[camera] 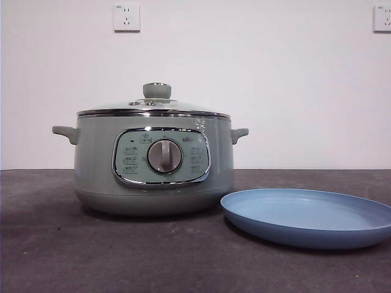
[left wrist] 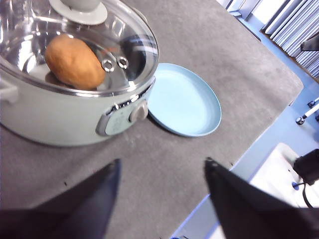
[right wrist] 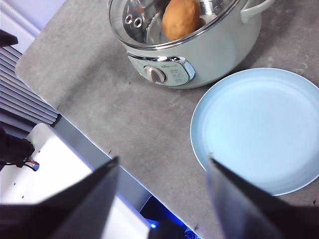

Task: Take the potato out from the steamer,put the potato on the plate,close the lid

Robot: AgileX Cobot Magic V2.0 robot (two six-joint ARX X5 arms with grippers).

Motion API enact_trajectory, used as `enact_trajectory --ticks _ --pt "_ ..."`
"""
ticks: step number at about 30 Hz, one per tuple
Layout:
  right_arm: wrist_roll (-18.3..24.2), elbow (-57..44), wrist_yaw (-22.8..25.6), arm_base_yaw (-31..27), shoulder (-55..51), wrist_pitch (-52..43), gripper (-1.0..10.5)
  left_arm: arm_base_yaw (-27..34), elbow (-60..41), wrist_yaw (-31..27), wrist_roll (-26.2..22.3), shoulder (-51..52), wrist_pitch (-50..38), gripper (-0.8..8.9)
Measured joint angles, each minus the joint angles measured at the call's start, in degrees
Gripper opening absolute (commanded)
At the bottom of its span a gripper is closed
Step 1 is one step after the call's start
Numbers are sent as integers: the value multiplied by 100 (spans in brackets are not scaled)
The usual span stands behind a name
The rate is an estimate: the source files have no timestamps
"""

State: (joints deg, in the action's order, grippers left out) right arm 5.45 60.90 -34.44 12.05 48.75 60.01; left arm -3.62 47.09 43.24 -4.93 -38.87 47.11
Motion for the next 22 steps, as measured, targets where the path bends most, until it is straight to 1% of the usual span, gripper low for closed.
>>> enact_trajectory --ticks 6,11,18,22 --pt "0 0 0 0 0 0 599 -17 2 -48 46 -4 -531 601" --pt "11 2 7 0 0 -11 599 -302 120 -369 48 -334 -713 602" --pt "11 2 7 0 0 -66 599 -962 708 -966 46 -1443 -1298 601" --pt "11 2 7 0 2 -83 599 -1333 1364 -1322 -7 -2240 -1558 601"
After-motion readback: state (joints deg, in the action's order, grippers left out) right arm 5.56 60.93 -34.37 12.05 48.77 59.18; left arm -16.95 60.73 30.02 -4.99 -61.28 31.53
